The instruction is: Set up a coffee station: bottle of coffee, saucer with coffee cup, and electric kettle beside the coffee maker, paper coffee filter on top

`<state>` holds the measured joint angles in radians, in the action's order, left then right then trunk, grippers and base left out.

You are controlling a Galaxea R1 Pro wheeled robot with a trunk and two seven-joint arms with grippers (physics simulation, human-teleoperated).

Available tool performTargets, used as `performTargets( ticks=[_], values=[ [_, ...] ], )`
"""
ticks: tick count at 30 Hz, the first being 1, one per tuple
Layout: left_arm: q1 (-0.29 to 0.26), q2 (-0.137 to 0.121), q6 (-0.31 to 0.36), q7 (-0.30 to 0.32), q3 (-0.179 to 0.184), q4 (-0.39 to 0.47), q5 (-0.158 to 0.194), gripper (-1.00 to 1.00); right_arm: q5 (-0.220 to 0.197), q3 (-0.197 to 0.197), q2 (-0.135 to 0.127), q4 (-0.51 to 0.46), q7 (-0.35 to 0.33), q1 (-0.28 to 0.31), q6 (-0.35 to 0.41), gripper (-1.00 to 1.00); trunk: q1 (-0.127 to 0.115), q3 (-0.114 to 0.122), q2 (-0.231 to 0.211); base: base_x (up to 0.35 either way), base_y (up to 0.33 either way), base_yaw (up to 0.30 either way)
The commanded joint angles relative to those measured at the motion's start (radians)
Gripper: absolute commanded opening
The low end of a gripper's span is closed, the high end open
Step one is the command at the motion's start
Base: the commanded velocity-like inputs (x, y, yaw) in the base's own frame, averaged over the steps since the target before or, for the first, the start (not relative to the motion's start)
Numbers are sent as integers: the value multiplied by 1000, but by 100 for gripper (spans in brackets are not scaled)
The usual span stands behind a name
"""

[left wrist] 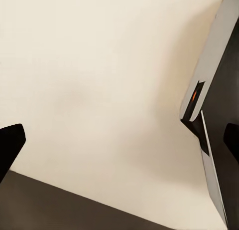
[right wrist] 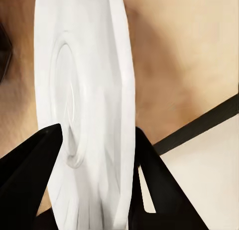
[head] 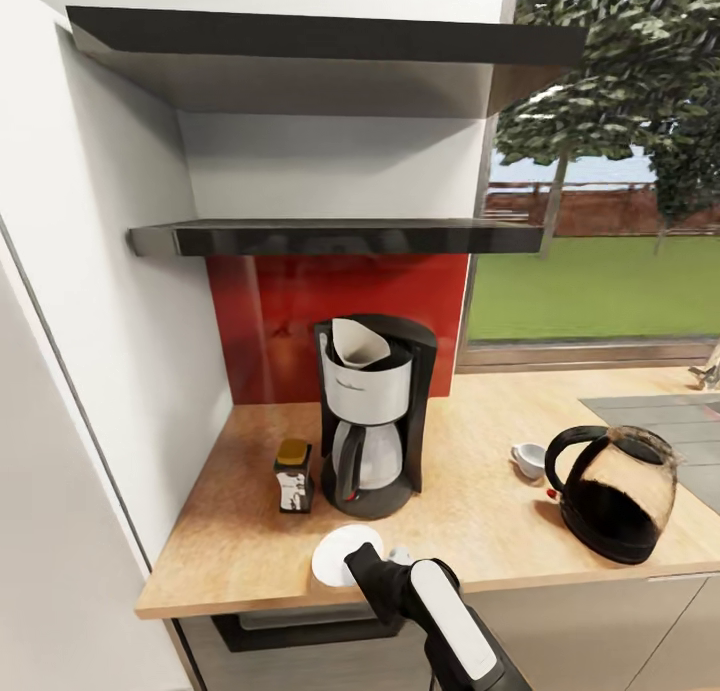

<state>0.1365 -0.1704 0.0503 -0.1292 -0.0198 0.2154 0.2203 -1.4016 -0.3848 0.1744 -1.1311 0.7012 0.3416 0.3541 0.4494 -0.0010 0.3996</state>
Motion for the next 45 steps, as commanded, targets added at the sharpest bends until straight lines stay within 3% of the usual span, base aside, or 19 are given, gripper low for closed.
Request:
performTargets(
  ticks=[1,45],
  values=[
    [2,1,5,-2,-2,4,7,100,-3,0,0,-1,6,0,3,-100,1,0,1,33,0,0],
    [2,-1,7,-17,-8,4,8,100,-5,-1,0,4,6,0,3,-100,1,0,1,23,66,0]
  ],
)
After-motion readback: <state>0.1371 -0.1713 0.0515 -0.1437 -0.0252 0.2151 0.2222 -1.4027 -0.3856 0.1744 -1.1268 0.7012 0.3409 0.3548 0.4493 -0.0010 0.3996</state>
